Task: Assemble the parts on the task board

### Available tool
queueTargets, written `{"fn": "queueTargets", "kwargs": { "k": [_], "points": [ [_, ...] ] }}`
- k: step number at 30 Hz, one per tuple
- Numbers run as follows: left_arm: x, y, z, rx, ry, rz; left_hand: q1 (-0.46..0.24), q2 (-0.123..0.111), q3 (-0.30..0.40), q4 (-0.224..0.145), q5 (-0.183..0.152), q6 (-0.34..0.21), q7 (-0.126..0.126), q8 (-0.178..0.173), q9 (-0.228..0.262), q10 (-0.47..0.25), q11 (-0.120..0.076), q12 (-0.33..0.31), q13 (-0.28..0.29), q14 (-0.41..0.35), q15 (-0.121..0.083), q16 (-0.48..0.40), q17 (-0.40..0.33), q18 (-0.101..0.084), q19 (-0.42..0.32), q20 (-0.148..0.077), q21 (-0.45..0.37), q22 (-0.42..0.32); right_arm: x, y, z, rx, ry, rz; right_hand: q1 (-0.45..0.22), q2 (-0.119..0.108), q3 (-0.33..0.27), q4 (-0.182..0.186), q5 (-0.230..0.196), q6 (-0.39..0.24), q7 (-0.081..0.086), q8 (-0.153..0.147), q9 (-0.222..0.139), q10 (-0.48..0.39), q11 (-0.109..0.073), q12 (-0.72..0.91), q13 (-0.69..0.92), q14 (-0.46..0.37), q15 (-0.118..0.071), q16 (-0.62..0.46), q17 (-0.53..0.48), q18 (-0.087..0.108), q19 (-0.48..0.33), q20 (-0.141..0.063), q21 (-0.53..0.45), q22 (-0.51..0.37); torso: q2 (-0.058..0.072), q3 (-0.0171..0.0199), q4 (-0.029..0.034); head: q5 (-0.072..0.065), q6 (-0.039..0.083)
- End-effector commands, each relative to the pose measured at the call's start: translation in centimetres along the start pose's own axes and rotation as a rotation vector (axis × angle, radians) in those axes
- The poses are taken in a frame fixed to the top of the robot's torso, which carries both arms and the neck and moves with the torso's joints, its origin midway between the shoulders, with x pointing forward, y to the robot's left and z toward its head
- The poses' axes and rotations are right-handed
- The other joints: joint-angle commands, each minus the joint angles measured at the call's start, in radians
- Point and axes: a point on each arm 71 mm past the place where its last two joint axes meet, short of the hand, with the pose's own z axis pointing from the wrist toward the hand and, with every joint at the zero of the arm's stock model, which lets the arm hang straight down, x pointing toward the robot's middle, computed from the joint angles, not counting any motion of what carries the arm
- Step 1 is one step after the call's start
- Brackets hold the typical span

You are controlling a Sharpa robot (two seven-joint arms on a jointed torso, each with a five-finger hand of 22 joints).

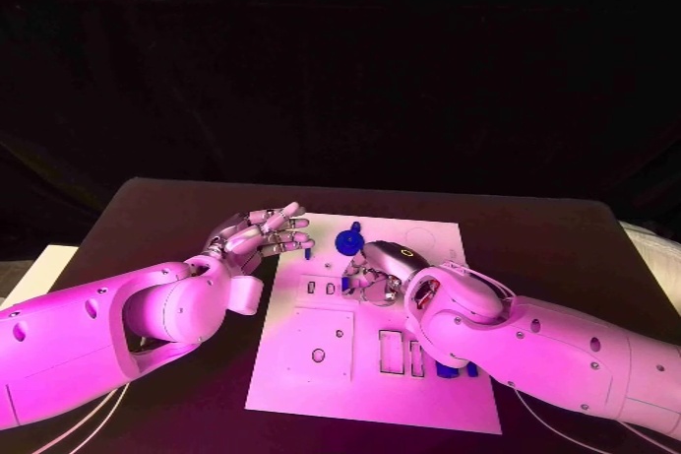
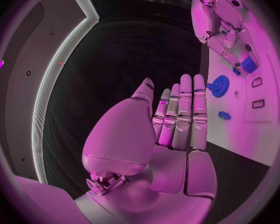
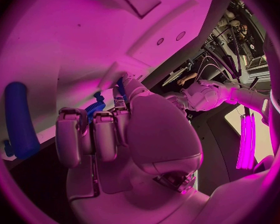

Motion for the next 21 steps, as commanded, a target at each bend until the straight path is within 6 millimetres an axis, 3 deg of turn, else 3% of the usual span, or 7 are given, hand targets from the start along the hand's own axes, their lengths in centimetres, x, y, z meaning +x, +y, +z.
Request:
{"fn": "queueTargets", "kwargs": {
  "k": [1,21],
  "points": [
    [0.34,-0.14,0.06,0.015,0.026,-0.005,0.005,0.005,0.0,-0.006,0.003,-0.001,0.001,-0.005,-0.001,-0.004,-0.001,-0.005,-0.001,-0.006,0.002,0.004,0.001,0.011,0.002,0.005,-0.006,-0.001,0.62,0.01,-0.03,0.009,0.027,-0.037,0.0,0.007,0.005,-0.001,-0.001,0.028,-0.021,0.005,0.005,0.025,-0.008,-0.005,0.025,0.075,-0.009,-0.007,0.122,0.003,-0.009,0.002,-0.005,0.06,0.0,0.0006,-0.0012,0.003,-0.005],
    [0.6,-0.03,0.1,0.008,0.031,-0.006,0.006,0.005,0.0,-0.006,0.003,-0.001,0.001,-0.005,-0.001,-0.004,-0.001,-0.005,-0.001,-0.006,0.002,0.004,0.001,0.012,0.002,0.005,-0.006,-0.001,1.4,0.27,-0.1,0.006,0.051,-0.034,-0.008,-0.004,0.006,-0.004,0.004,0.024,-0.02,0.001,0.004,0.024,-0.007,-0.008,0.024,0.075,-0.009,-0.008,0.12,0.003,-0.009,0.002,-0.006,0.06,-0.001,-0.0012,0.0003,0.006,-0.012]
  ]
}}
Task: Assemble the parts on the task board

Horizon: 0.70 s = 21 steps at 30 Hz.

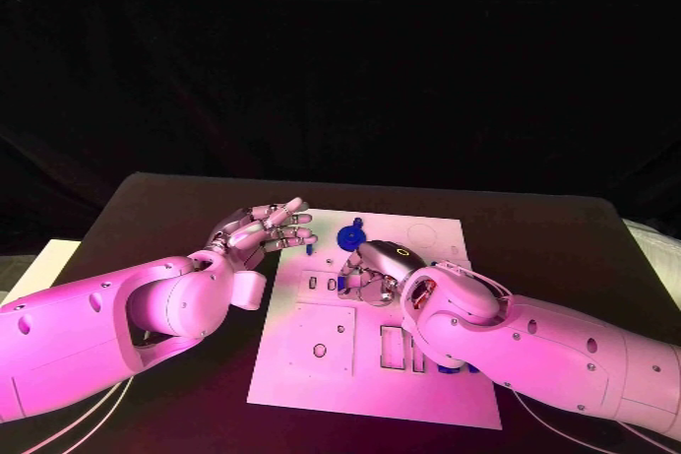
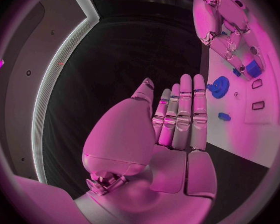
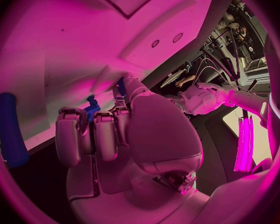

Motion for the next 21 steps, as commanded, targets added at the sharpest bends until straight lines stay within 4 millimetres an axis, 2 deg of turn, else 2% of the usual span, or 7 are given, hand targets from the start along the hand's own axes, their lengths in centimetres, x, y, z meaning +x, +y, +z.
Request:
{"fn": "queueTargets", "kwargs": {
  "k": [1,11,21],
  "points": [
    [0.4,-0.09,0.04,0.009,0.027,-0.005,0.006,0.005,0.0,-0.006,0.003,-0.001,0.001,-0.005,-0.001,-0.004,-0.001,-0.005,-0.001,-0.006,0.002,0.004,0.001,0.012,0.002,0.005,-0.006,-0.002,0.76,-0.49,-0.09,0.025,0.044,-0.026,0.003,0.007,0.005,-0.003,0.007,0.023,-0.02,0.0,-0.002,0.02,-0.003,-0.001,0.012,0.075,-0.009,-0.004,0.12,0.003,-0.006,-0.002,-0.006,0.06,0.0,-0.0001,-0.0012,0.0,0.001],
    [0.51,-0.05,0.05,0.006,0.029,-0.006,0.006,0.006,0.0,-0.007,0.003,-0.001,0.002,-0.006,-0.001,-0.004,0.0,-0.005,-0.001,-0.007,0.002,0.004,0.002,0.012,0.002,0.005,-0.006,-0.002,0.81,-0.66,-0.06,0.038,0.042,-0.027,-0.021,-0.023,0.009,-0.007,0.009,-0.026,0.003,-0.027,-0.015,-0.028,0.015,-0.101,-0.051,0.069,0.005,-0.02,0.095,0.01,-0.027,0.008,-0.022,0.03,0.001,0.0005,-0.0015,-0.002,0.002],
    [0.58,-0.03,0.05,0.004,0.035,-0.009,0.007,0.006,0.0,-0.008,0.003,-0.003,0.003,-0.007,-0.001,-0.006,0.0,-0.006,-0.002,-0.007,0.002,0.004,0.003,0.012,0.002,0.005,-0.006,-0.002,0.81,-0.59,-0.03,0.033,0.034,-0.017,-0.038,-0.039,0.013,-0.004,0.001,-0.053,0.014,-0.027,-0.021,-0.056,0.025,-0.156,-0.087,0.065,0.014,-0.031,0.078,0.014,-0.042,0.017,-0.033,0.009,0.001,0.0006,-0.0011,-0.002,0.001]
  ]
}}
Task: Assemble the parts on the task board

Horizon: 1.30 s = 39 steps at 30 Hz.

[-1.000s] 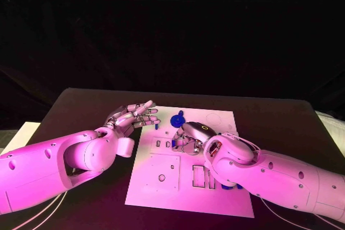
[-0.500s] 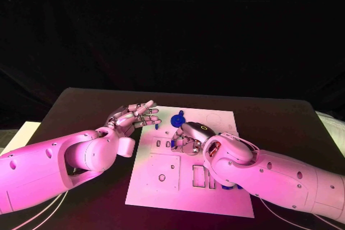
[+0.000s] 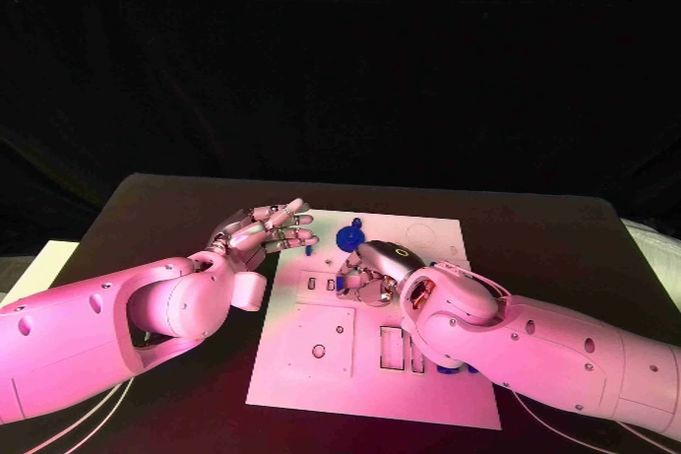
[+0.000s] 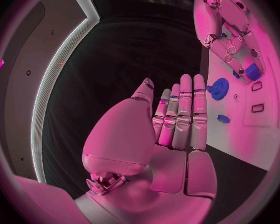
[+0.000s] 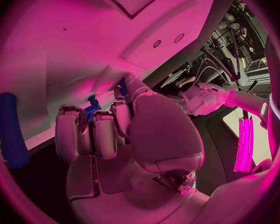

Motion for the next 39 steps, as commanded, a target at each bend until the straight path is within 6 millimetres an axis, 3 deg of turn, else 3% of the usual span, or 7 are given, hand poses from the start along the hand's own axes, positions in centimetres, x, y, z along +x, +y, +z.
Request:
{"fn": "queueTargets", "kwargs": {
  "k": [1,21,30,33,37,38,39],
  "points": [
    [0.4,-0.1,0.0,0.007,0.03,-0.007,0.007,0.006,0.0,-0.008,0.003,-0.003,0.003,-0.003,-0.001,-0.006,0.0,-0.006,-0.001,-0.007,0.002,0.004,0.001,0.012,0.002,0.005,-0.006,-0.001,0.8,-0.5,-0.1,0.033,0.038,-0.013,-0.006,-0.007,0.002,0.003,-0.005,-0.011,0.001,-0.002,-0.001,-0.007,0.003,0.0,-0.105,0.064,0.007,-0.007,0.077,0.015,-0.008,0.0,-0.007,0.008,0.0,0.0003,0.0004,0.0,-0.001],
    [0.4,0.0,0.1,0.002,0.044,-0.002,0.009,0.013,0.002,-0.012,0.003,0.003,-0.003,-0.003,0.0,0.005,-0.005,-0.003,0.0,0.001,-0.002,0.011,0.008,0.013,0.01,0.002,-0.002,0.001,-0.4,0.7,-1.0,-0.027,-0.145,0.088,-0.054,-0.079,-0.052,0.053,0.003,-0.126,0.025,-0.003,-0.017,-0.109,0.025,-0.191,-0.252,0.06,0.027,-0.02,0.06,0.028,-0.049,0.02,-0.043,-0.052,0.0,0.0021,0.0007,0.002,-0.001],
    [0.1,0.1,0.1,-0.027,0.039,0.101,0.04,0.019,0.03,-0.031,0.019,0.024,-0.021,-0.004,0.0,0.096,-0.034,0.017,0.011,0.134,-0.05,0.17,0.114,0.012,0.107,-0.044,0.081,0.045,-3.1,2.0,-3.1,-0.111,-0.213,0.169,-0.043,-0.086,-0.057,0.059,0.017,-0.127,0.025,0.001,-0.014,-0.105,0.025,-0.185,-0.255,0.061,0.027,-0.02,0.061,0.028,-0.048,0.021,-0.044,-0.051,-0.001,0.0031,-0.0026,0.008,0.003],
    [0.1,0.5,0.1,-0.071,0.043,0.173,0.021,-0.002,0.056,-0.015,0.017,0.039,-0.031,-0.005,0.001,0.152,-0.054,0.043,0.027,0.156,-0.062,0.393,0.288,0.006,0.135,-0.064,0.159,0.096,-4.3,2.1,-4.2,-0.131,-0.202,0.192,-0.052,-0.11,-0.089,0.079,0.067,-0.133,0.026,0.0,-0.014,-0.108,0.027,-0.188,-0.264,0.058,0.028,-0.027,0.051,0.03,-0.055,0.022,-0.051,-0.063,-0.005,0.005,-0.0067,0.009,0.004],
    [-0.5,1.0,0.1,-0.202,0.036,0.341,-0.068,-0.042,0.003,0.032,-0.026,0.095,-0.063,0.036,0.017,0.254,-0.092,0.172,0.114,0.29,-0.092,0.946,0.838,0.006,0.193,-0.094,0.286,0.178,-7.3,1.4,-5.8,-0.132,-0.212,0.246,-0.044,-0.121,-0.179,0.136,0.12,-0.132,0.026,0.004,-0.011,-0.108,0.027,-0.182,-0.275,0.056,0.029,-0.034,0.043,0.033,-0.063,0.023,-0.061,-0.077,-0.015,0.0114,-0.0154,0.007,0.003],
    [-0.6,1.0,0.3,-0.234,0.038,0.39,-0.078,-0.041,-0.013,0.038,-0.03,0.101,-0.083,0.051,0.023,0.25,-0.101,0.227,0.16,0.31,-0.101,1.042,0.938,0.01,0.215,-0.11,0.351,0.227,-8.0,1.0,-6.0,-0.121,-0.22,0.263,-0.04,-0.119,-0.186,0.142,0.122,-0.13,0.025,0.004,-0.01,-0.107,0.027,-0.18,-0.275,0.056,0.029,-0.033,0.044,0.033,-0.062,0.023,-0.061,-0.077,-0.019,0.0136,-0.0187,0.011,0.002],
    [-0.7,0.9,0.4,-0.263,0.04,0.44,-0.103,-0.043,-0.039,0.054,-0.037,0.11,-0.098,0.074,0.034,0.241,-0.098,0.307,0.225,0.322,-0.108,1.117,1.021,-0.013,0.255,-0.117,0.507,0.393,-8.8,0.5,-6.2,-0.108,-0.228,0.277,-0.035,-0.115,-0.189,0.146,0.125,-0.129,0.025,0.005,-0.01,-0.106,0.026,-0.178,-0.275,0.057,0.028,-0.033,0.044,0.033,-0.061,0.023,-0.061,-0.076,-0.022,0.0143,-0.021,0.013,0.003]
  ]
}}
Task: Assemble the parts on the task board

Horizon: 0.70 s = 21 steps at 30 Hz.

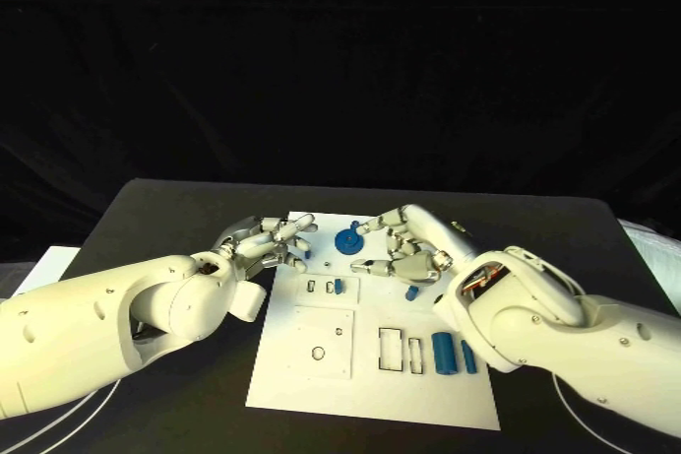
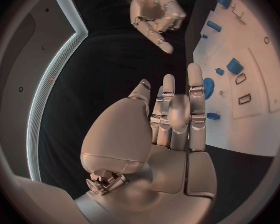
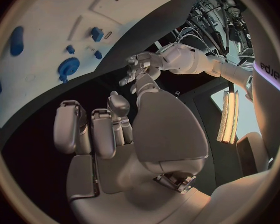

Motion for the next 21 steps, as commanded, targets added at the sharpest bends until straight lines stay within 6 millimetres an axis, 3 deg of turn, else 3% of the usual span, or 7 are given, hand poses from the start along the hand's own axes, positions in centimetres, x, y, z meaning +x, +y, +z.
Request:
{"fn": "queueTargets", "kwargs": {
  "k": [1,2,3,4,8,17,21],
  "points": [
    [-0.3,0.4,0.4,-0.191,0.013,0.29,-0.028,0.007,-0.05,0.022,-0.01,-0.001,-0.016,0.047,0.023,-0.064,-0.011,0.184,0.159,0.051,-0.011,0.196,0.219,-0.027,0.079,-0.034,0.342,0.363,-2.2,-0.6,-0.1,0.026,-0.005,0.111,0.02,0.01,-0.012,0.01,0.013,0.002,-0.003,0.005,0.002,0.002,-0.003,0.008,-0.002,0.057,0.006,-0.001,0.045,0.017,-0.003,0.0,-0.003,0.001,-0.016,0.0074,-0.0135,0.007,-0.001],
    [-0.4,0.3,0.5,-0.223,0.021,0.338,-0.033,0.021,-0.054,0.03,-0.009,0.002,-0.013,0.06,0.029,-0.076,-0.019,0.221,0.19,0.069,-0.015,0.234,0.273,-0.051,0.106,-0.028,0.444,0.494,-3.0,-0.9,-0.1,0.037,-0.018,0.114,0.024,0.014,-0.014,0.013,0.018,0.003,-0.003,0.005,0.002,0.001,-0.003,0.008,-0.003,0.057,0.006,-0.002,0.044,0.017,-0.003,-0.001,-0.004,0.0,-0.021,0.0086,-0.0186,0.01,-0.003],
    [-0.5,0.2,0.6,-0.255,0.031,0.384,-0.031,0.026,-0.072,0.038,-0.005,-0.008,-0.013,0.086,0.042,-0.113,-0.032,0.316,0.272,0.083,-0.02,0.26,0.309,-0.066,0.131,-0.026,0.547,0.608,-3.7,-1.2,-0.2,0.046,-0.032,0.116,0.027,0.018,-0.015,0.015,0.021,0.003,-0.003,0.005,0.002,-0.001,-0.003,0.004,-0.007,0.056,0.006,-0.006,0.038,0.018,-0.007,-0.001,-0.007,-0.006,-0.022,0.0093,-0.0213,0.009,-0.004],
    [-0.6,0.1,0.7,-0.284,0.038,0.429,-0.036,0.031,-0.083,0.047,-0.007,-0.014,-0.016,0.101,0.049,-0.144,-0.026,0.354,0.308,0.088,-0.019,0.269,0.323,-0.072,0.133,-0.027,0.591,0.662,-4.3,-1.4,-0.4,0.053,-0.046,0.116,0.029,0.02,-0.016,0.017,0.023,0.004,-0.003,0.005,0.002,-0.002,-0.003,0.002,-0.01,0.055,0.006,-0.009,0.034,0.019,-0.01,-0.001,-0.01,-0.01,-0.024,0.0099,-0.0232,0.01,-0.005],
    [-0.9,-0.2,1.2,-0.39,0.051,0.595,-0.067,0.046,-0.12,0.077,-0.008,-0.023,-0.022,0.15,0.081,-0.195,-0.026,0.423,0.371,0.076,-0.026,0.251,0.297,-0.068,0.11,-0.021,0.607,0.675,-6.1,-2.5,-0.6,0.084,-0.088,0.112,0.035,0.028,-0.017,0.022,0.03,0.007,-0.004,0.006,0.003,-0.002,-0.004,0.002,-0.013,0.053,0.005,-0.012,0.03,0.02,-0.012,-0.002,-0.012,-0.014,-0.032,0.0156,-0.0277,0.013,-0.006],
    [0.3,-1.6,3.3,-0.508,0.07,0.956,-0.03,0.089,-0.133,0.061,0.024,-0.071,-0.035,0.261,0.162,-0.24,-0.036,0.503,0.436,0.117,-0.037,0.311,0.393,-0.11,0.204,-0.034,0.776,0.926,-7.8,-5.5,-0.3,0.174,-0.141,0.15,0.057,0.048,-0.021,0.027,0.055,0.011,-0.006,0.005,0.003,-0.038,-0.007,-0.067,-0.075,0.039,0.002,-0.052,-0.025,0.033,-0.053,-0.005,-0.049,-0.076,-0.044,0.0227,-0.0316,0.021,-0.023],
    [1.4,-1.7,4.3,-0.517,0.088,1.028,-0.093,0.097,-0.16,0.077,0.002,-0.074,-0.047,0.321,0.208,-0.171,-0.043,0.634,0.57,0.117,-0.042,0.311,0.393,-0.123,0.226,-0.035,0.823,0.999,-7.9,-6.1,-0.2,0.194,-0.153,0.157,0.064,0.051,-0.025,0.029,0.068,0.01,-0.007,0.004,0.003,-0.055,-0.008,-0.104,-0.109,0.034,0.001,-0.067,-0.044,0.038,-0.066,-0.006,-0.064,-0.098,-0.046,0.0235,-0.033,0.02,-0.031]
  ]
}}
